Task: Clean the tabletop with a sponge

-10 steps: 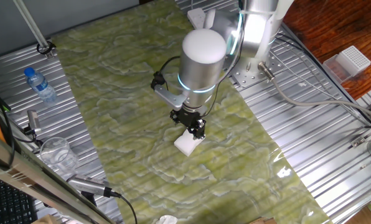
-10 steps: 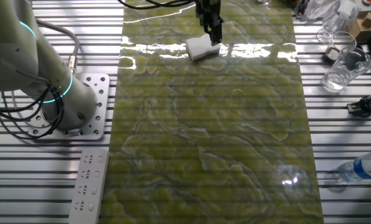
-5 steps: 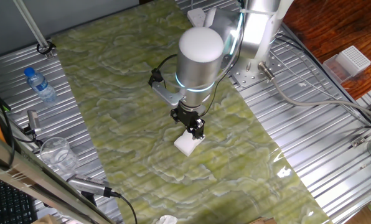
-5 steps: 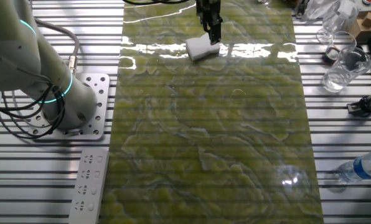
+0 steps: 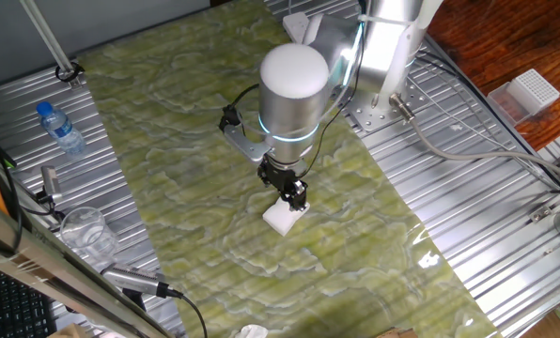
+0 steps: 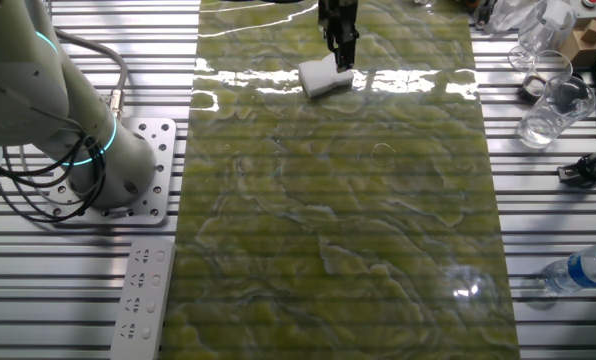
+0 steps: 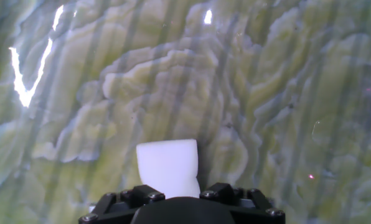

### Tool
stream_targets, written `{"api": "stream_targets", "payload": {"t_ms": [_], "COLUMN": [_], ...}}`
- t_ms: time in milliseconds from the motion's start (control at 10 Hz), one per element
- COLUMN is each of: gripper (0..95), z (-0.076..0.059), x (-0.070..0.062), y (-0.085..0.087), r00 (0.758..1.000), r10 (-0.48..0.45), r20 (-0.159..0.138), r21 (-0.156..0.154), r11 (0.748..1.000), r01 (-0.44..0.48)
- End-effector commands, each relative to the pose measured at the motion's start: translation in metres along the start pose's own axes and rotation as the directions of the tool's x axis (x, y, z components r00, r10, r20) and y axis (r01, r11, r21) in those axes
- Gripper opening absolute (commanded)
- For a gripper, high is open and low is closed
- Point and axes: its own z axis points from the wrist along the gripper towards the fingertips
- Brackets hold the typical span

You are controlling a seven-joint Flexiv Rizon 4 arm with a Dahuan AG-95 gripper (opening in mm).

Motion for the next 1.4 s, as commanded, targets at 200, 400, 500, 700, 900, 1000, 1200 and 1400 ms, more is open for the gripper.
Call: {"api": "stream_targets", "payload": {"t_ms": [200, 400, 500, 700, 900, 1000, 1200, 1400], "gripper": [57.0, 57.0, 57.0, 57.0, 76.0, 76.0, 76.0, 76.0], "z": [0.0, 0.0, 0.0, 0.0, 0.006, 0.009, 0.013, 0.022], "x": [0.0, 0.0, 0.0, 0.0, 0.002, 0.003, 0.007, 0.007], "y": [0.0, 0.0, 0.0, 0.0, -0.002, -0.001, 0.001, 0.004], "r00": [0.997, 0.991, 0.988, 0.989, 0.988, 0.988, 0.994, 0.998], "r10": [-0.069, -0.126, -0.143, -0.134, -0.138, -0.14, -0.089, -0.034], "r20": [-0.031, -0.045, -0.05, -0.064, -0.064, -0.061, -0.057, -0.044], "r21": [0.003, -0.024, -0.031, -0.033, -0.052, -0.058, -0.053, -0.043], "r11": [0.998, 0.992, 0.989, 0.991, 0.99, 0.989, 0.995, 0.999], "r01": [0.069, 0.125, 0.141, 0.132, 0.135, 0.136, 0.086, 0.033]}}
